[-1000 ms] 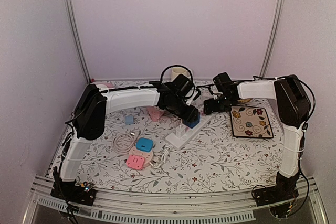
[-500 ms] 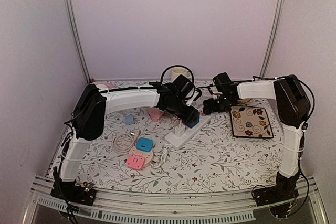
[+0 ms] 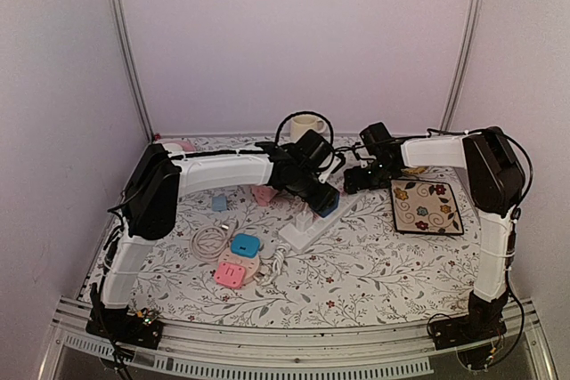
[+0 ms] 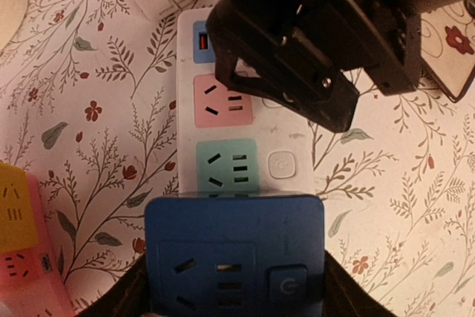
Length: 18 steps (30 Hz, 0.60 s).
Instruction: Pull the plug off the socket
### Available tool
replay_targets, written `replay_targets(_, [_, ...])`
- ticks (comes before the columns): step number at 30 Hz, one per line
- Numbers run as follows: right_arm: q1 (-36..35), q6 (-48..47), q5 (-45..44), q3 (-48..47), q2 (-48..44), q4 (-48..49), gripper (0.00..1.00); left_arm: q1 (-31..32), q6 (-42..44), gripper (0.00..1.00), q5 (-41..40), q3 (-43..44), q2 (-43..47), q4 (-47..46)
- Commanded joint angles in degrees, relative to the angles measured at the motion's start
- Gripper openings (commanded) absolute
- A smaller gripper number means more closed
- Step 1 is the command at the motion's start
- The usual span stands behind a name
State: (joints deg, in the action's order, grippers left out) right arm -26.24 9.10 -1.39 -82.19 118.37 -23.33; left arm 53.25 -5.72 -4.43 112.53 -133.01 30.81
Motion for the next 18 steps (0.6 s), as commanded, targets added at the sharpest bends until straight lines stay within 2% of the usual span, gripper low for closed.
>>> replay_targets(1, [-0.22, -1.54, -3.10, 1.68, 4.93, -6.98, 0.87, 0.11, -0.33, 0.47, 2.35, 1.92, 7.92, -6.35])
replay_targets(10, [-0.22, -1.47, -3.01, 1.44, 5.27, -7.01, 0.87, -4.94, -9.02, 0.47, 12.61, 1.29, 8.38, -6.86])
replay_targets(18, [-0.19, -1.31, -2.06, 1.05, 5.25, -7.08, 0.87, -3.80, -6.24, 0.47, 8.50, 0.66, 9.38, -5.98])
